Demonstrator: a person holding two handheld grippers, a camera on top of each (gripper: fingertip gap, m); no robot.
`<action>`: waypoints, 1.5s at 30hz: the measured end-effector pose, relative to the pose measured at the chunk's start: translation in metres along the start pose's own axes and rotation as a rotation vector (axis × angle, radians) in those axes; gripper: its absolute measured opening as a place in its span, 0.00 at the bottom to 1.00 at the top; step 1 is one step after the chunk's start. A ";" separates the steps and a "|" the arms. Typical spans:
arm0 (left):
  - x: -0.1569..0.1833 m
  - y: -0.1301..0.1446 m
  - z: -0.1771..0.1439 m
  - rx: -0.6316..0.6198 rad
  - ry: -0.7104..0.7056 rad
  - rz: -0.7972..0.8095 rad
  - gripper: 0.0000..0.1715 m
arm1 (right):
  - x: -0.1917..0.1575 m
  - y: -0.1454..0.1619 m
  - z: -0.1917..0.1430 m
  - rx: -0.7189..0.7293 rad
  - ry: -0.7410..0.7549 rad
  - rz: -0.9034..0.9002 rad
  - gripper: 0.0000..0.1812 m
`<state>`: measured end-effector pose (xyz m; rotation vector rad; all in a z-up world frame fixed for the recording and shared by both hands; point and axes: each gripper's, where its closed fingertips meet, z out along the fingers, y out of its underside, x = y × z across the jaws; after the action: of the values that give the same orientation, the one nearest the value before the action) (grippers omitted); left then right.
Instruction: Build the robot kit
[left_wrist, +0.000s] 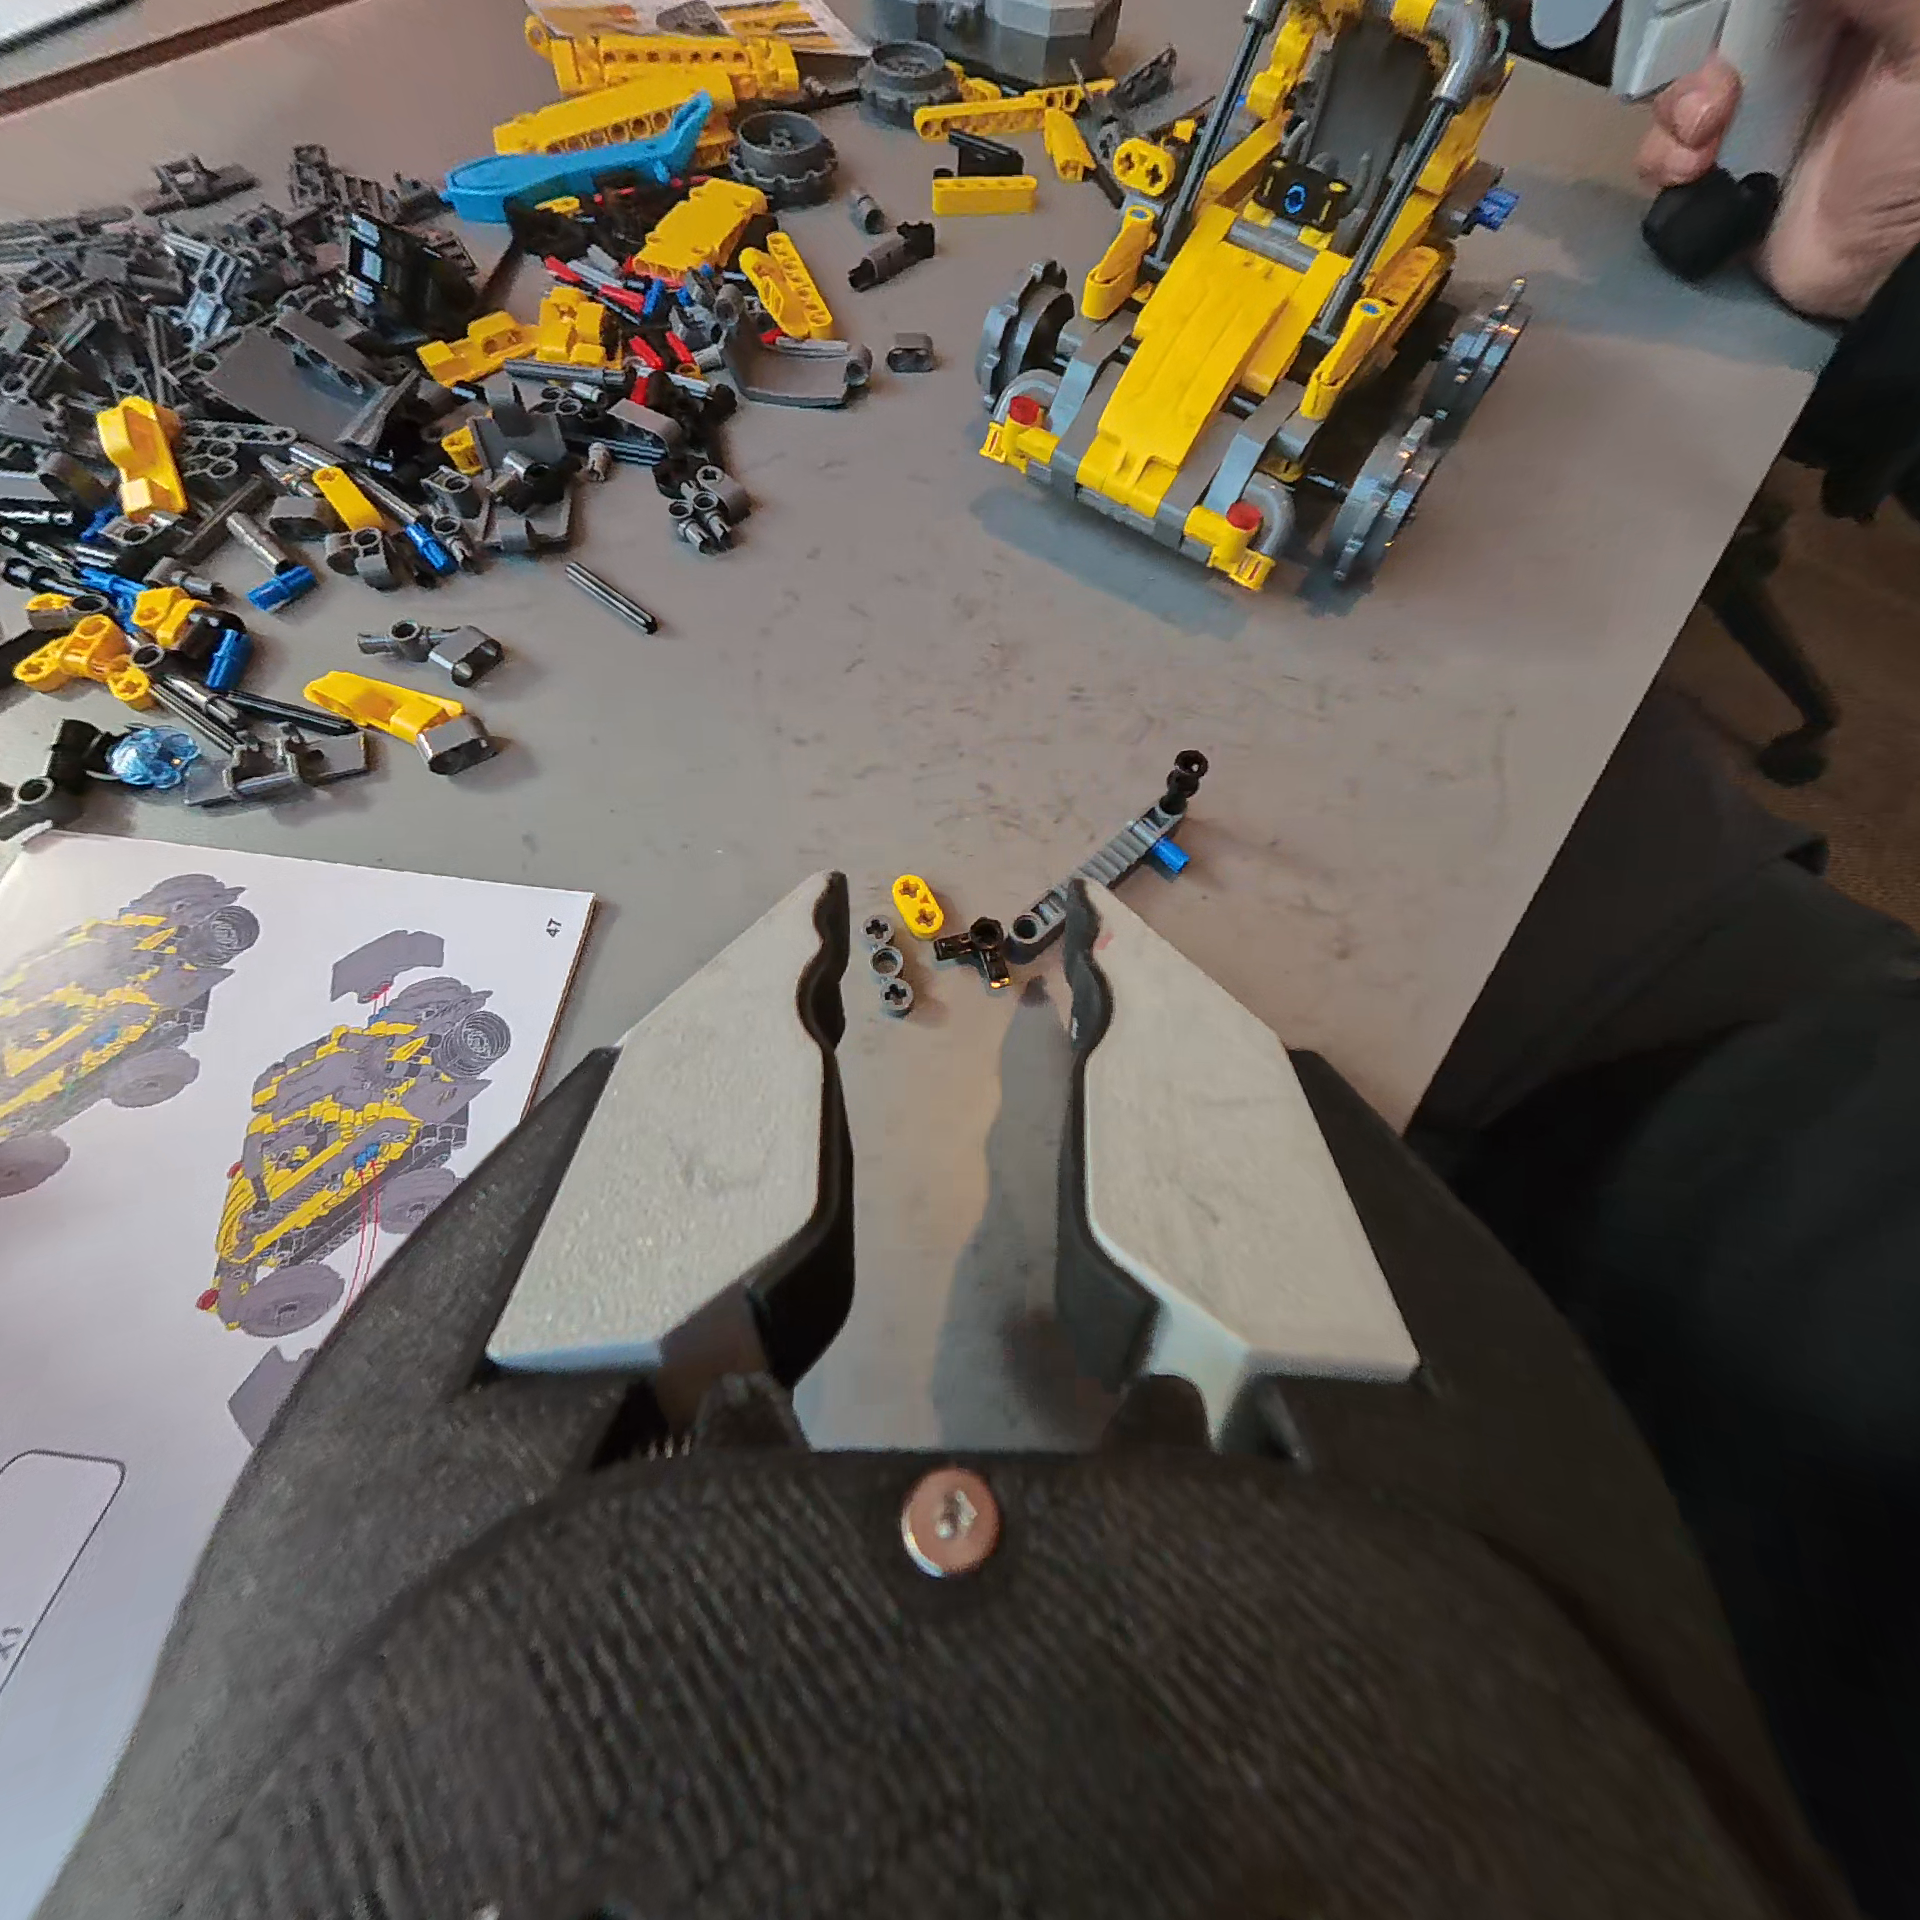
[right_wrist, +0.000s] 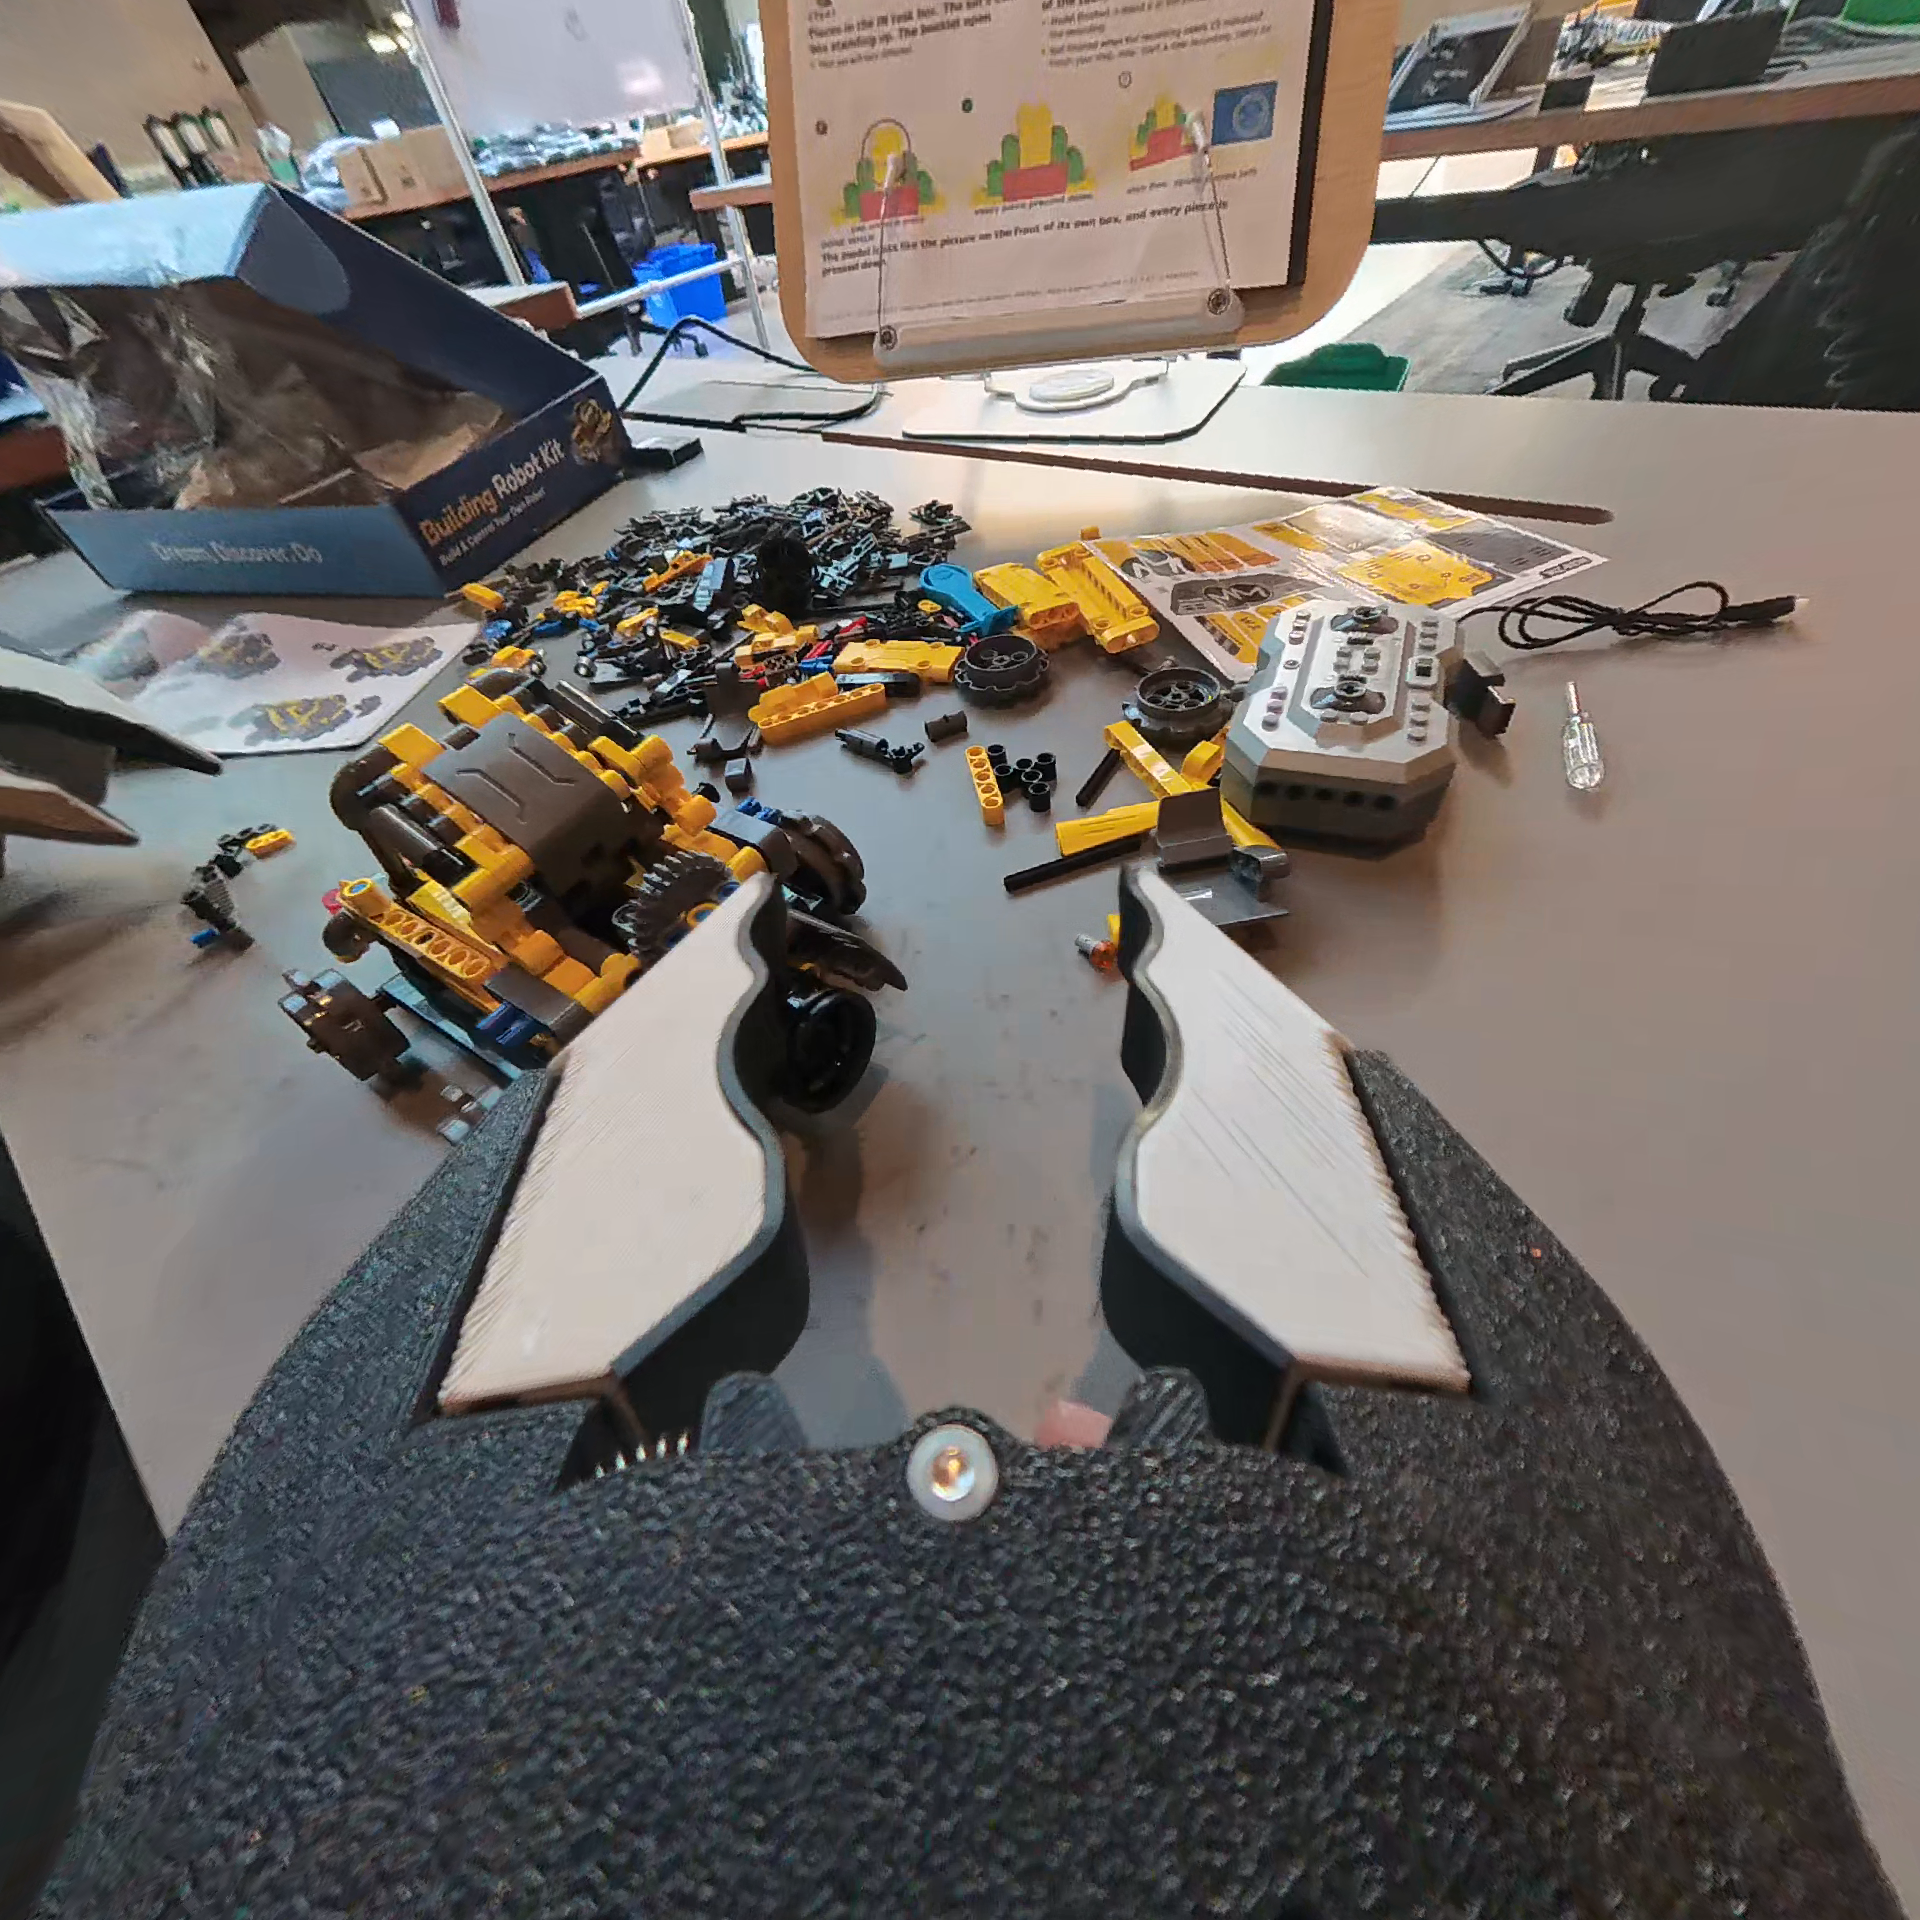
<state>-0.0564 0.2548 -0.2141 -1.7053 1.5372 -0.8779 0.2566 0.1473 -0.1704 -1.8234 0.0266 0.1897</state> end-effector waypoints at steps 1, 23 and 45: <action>0.001 0.000 0.000 -0.001 0.007 0.012 0.23 | 0.001 0.001 0.001 -0.009 0.010 -0.005 0.35; 0.007 -0.001 0.001 0.009 0.099 0.072 0.19 | 0.022 -0.008 -0.002 0.048 0.183 -0.049 0.33; -0.003 0.032 -0.005 -0.151 0.006 0.112 0.21 | -0.089 -0.041 -0.012 0.240 0.071 -0.292 0.25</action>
<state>-0.0781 0.2554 -0.2380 -1.7030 1.7225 -0.7261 0.1746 0.1394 -0.1151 -1.5724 -0.1604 -0.0822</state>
